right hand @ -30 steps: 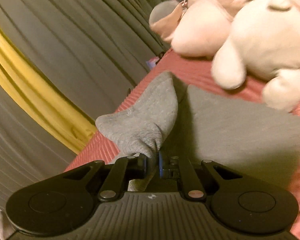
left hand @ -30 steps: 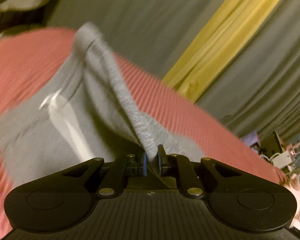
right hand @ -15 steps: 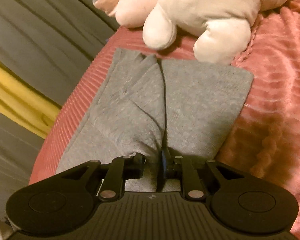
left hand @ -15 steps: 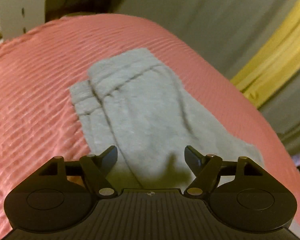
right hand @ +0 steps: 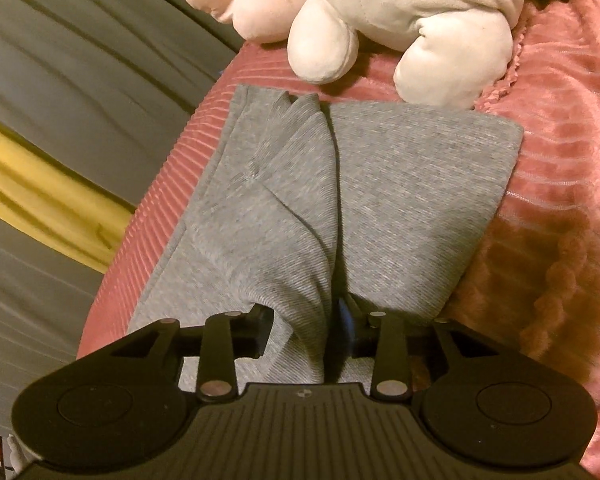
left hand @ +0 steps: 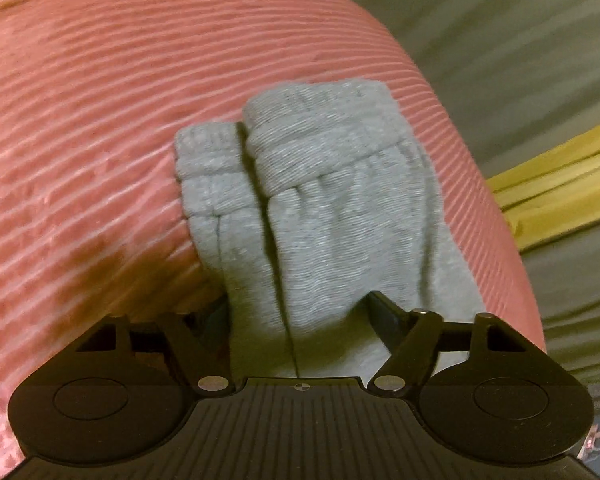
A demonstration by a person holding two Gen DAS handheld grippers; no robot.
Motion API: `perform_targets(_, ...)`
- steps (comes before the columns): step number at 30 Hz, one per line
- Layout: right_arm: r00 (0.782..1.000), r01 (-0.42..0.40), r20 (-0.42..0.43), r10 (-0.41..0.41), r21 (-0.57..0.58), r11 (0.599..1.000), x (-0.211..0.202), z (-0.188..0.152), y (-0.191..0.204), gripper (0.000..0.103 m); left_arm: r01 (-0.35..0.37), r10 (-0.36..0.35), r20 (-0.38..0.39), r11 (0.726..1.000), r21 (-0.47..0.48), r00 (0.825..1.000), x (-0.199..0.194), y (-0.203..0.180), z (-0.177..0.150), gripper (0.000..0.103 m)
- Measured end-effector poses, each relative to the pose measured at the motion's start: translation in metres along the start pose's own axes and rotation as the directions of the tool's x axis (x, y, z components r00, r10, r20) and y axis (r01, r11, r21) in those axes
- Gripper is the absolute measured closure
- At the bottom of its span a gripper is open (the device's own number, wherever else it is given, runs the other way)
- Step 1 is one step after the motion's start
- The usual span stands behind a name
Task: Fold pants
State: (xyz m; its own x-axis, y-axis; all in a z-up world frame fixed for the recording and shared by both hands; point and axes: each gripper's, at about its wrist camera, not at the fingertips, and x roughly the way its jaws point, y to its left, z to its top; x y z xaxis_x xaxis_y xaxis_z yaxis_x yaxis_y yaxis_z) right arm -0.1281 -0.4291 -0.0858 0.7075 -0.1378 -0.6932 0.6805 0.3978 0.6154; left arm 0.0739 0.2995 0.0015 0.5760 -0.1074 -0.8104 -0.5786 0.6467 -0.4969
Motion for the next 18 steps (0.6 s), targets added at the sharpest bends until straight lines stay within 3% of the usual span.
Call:
perform_targets(2, 1.0, -0.004, 0.003, 0.004, 0.008, 1.0, 0.0, 0.0, -0.001, 0.068, 0.012, -0.012, 0.014, 1.0, 0.018, 1.0, -0.007, 0.001, -0.002, 0.033)
perform_targets(4, 1.0, -0.007, 0.004, 0.007, 0.013, 1.0, 0.0, 0.0, -0.002, 0.068, 0.007, -0.007, 0.008, 1.0, 0.023, 1.0, -0.005, 0.003, -0.002, 0.042)
perform_targets(9, 1.0, 0.006, 0.001, -0.006, -0.009, 1.0, 0.002, 0.001, 0.002, 0.067, 0.011, -0.012, 0.02, 1.0, 0.023, 1.0, -0.015, 0.016, -0.002, 0.042)
perform_targets(15, 1.0, 0.007, -0.001, -0.007, -0.011, 1.0, 0.003, 0.001, 0.002, 0.066, 0.062, -0.061, 0.113, 0.998, 0.002, 0.992, -0.034, 0.015, -0.001, 0.041)
perform_targets(18, 1.0, 0.009, -0.003, -0.009, -0.012, 1.0, 0.005, 0.001, 0.003, 0.065, 0.078, -0.081, 0.127, 0.997, 0.03, 0.989, -0.03, 0.009, 0.001, 0.033)
